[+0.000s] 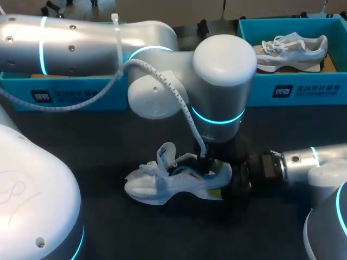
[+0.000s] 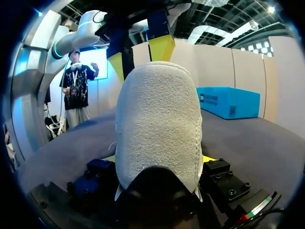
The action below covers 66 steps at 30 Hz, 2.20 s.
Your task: Take the shoe out of the shoebox, open the shoe tongue, remove and reinsert the insole, then place the shoe into the shoebox
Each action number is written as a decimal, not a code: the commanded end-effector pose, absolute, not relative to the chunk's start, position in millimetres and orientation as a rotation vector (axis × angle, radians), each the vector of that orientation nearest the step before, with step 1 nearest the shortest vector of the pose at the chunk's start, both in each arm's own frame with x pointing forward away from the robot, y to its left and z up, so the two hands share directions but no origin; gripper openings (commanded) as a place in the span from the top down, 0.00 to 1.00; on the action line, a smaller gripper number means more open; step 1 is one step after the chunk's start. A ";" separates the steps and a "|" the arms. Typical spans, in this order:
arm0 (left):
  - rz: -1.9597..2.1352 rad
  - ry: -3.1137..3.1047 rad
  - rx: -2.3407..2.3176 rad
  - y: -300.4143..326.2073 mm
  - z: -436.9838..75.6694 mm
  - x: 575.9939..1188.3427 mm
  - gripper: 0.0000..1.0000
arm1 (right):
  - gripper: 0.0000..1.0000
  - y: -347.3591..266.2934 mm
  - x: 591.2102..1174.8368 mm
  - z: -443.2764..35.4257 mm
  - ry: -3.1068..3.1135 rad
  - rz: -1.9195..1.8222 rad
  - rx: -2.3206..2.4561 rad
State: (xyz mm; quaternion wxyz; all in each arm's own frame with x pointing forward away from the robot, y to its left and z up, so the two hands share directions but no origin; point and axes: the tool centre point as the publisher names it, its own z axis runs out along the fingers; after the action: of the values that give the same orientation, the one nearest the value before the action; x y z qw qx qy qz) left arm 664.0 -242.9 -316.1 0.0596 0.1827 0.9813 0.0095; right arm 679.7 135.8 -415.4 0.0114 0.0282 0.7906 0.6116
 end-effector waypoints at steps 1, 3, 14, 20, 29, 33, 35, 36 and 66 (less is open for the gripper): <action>0.036 2.961 0.569 -238.7 -318.6 661.1 0.66 | 1.00 136.3 679.3 -414.1 2.471 1.903 0.087; 0.042 2.952 0.583 -235.2 -319.5 659.8 0.65 | 1.00 136.3 679.3 -414.1 2.471 1.903 0.087; 0.053 2.920 0.606 -227.8 -320.9 661.1 0.64 | 1.00 136.3 679.3 -414.1 2.471 1.903 0.087; 0.065 2.914 0.651 -225.6 -322.4 658.1 0.64 | 1.00 136.3 679.3 -414.1 2.471 1.903 0.087; 0.111 2.883 0.711 -228.7 -326.9 650.1 0.65 | 1.00 136.3 679.3 -414.1 2.471 1.903 0.087; 0.115 2.877 0.719 -229.7 -326.5 649.3 0.65 | 1.00 136.3 679.3 -414.1 2.471 1.903 0.087; 0.117 2.873 0.719 -230.9 -326.3 649.0 0.65 | 1.00 136.3 679.3 -414.1 2.471 1.903 0.087; 0.117 2.871 0.716 -231.7 -326.2 649.2 0.65 | 1.00 136.3 679.3 -414.1 2.471 1.903 0.087; 0.010 2.998 0.570 -217.5 -321.1 688.2 0.66 | 1.00 136.3 679.3 -414.1 2.471 1.903 0.087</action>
State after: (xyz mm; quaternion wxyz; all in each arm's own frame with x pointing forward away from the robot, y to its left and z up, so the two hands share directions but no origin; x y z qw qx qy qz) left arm 682.7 -223.9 -319.8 0.0508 0.1848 0.9814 0.0124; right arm 679.7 135.8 -415.4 0.0114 0.0282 0.7906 0.6116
